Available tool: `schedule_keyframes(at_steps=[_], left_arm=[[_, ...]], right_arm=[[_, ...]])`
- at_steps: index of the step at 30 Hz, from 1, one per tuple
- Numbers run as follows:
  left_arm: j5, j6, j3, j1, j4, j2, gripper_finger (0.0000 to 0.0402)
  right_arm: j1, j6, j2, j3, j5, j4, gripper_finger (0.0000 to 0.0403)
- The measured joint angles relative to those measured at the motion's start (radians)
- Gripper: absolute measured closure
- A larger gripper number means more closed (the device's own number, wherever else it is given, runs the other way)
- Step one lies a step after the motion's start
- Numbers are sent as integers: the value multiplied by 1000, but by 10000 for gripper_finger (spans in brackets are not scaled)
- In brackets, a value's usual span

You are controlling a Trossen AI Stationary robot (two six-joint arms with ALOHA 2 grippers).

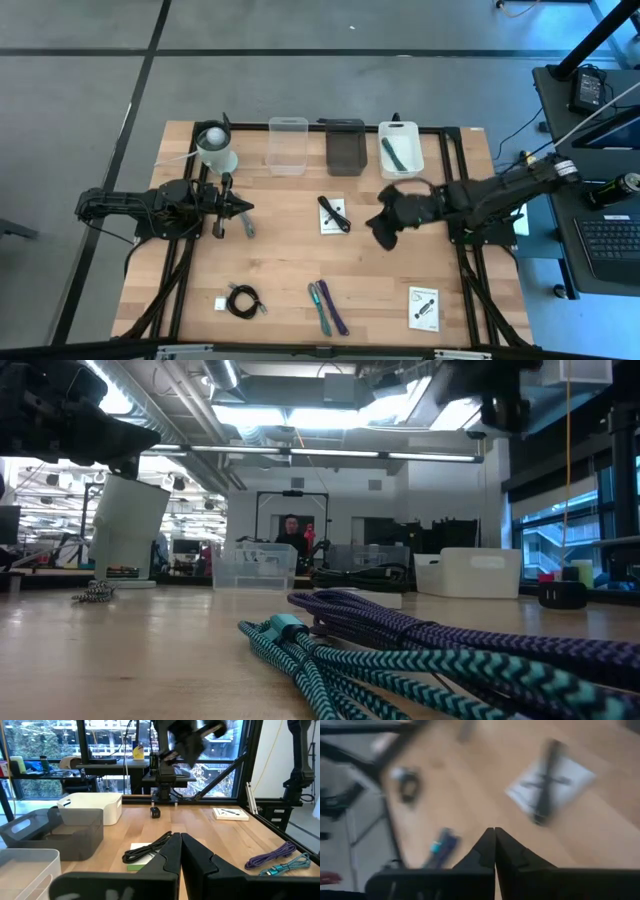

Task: Pick and place items into bin
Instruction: Put the violet charger cable into the white bin

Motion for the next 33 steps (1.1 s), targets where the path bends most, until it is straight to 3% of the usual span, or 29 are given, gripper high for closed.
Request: schedule_keyframes(at_steps=[5,9,14,20,24,33], left_arm=[[0,0,0,0,0,0,398],[0,0,0,0,0,0,398],[0,0,0,0,0,0,398],[0,0,0,0,0,0,398],[0,0,0,0,0,0,398],[0,0,0,0,0,0,398]], right_arm=[[110,-105,126,120,35,122,402],[165,-155,292,327,37,60,402],[191,-133,532,671,-4,-239,403],[194,21,785,1013,-27,-615,399],[194,109,886,1098,-28,-665,391],[196,168,1042,1077,-79,-639,332]])
